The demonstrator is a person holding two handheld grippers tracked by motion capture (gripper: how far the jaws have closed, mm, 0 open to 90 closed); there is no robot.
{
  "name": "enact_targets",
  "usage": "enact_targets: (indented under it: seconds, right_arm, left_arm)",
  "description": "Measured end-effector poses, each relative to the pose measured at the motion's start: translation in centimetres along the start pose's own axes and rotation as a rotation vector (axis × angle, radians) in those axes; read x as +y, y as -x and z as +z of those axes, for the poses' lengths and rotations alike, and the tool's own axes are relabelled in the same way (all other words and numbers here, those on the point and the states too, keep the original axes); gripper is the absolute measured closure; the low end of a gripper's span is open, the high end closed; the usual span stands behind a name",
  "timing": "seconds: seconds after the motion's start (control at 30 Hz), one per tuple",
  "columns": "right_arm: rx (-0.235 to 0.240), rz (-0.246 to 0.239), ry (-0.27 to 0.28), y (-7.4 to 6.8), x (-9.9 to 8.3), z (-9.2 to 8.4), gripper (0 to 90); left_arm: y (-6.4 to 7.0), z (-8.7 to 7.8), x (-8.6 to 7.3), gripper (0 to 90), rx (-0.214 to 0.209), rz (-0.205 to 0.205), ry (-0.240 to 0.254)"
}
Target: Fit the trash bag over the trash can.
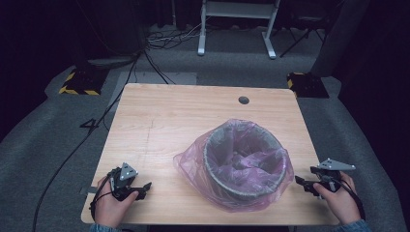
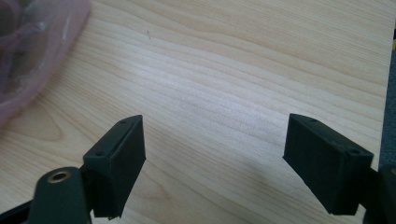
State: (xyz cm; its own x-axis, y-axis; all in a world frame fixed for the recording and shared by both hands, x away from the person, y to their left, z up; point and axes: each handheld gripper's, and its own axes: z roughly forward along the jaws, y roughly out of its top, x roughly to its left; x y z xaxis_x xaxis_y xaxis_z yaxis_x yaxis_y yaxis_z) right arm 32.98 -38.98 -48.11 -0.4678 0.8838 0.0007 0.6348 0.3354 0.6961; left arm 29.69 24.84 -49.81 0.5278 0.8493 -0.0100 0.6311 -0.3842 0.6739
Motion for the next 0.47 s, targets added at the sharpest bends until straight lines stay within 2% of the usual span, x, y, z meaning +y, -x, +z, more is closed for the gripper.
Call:
enact_targets:
  seconds: [0.1, 0.2, 0.3, 0.47]
  right_arm:
    - [-0.003, 0.007, 0.014, -0.2, -0.4, 0.5, 20.1]
    - [-0.022, -0.009, 0.015, -0.4, -0.9, 1.2, 19.3]
    - [-0.024, 0.014, 0.059, -0.5, -1.5, 1.7, 14.6]
    - [-0.026, 0.012, 0.059, -0.5, -1.5, 1.8, 14.4]
  left_arm:
    - [-0.1, 0.1, -0.2, 21.9, -0.006, -0.003, 0.022]
    - [-0.3, 0.4, -0.5, 18.7, -0.009, 0.003, 0.061]
    - [-0.3, 0.4, -0.5, 18.0, -0.008, 0.002, 0.062]
    - [-0.3, 0.5, -0.5, 17.6, -0.004, 0.001, 0.061]
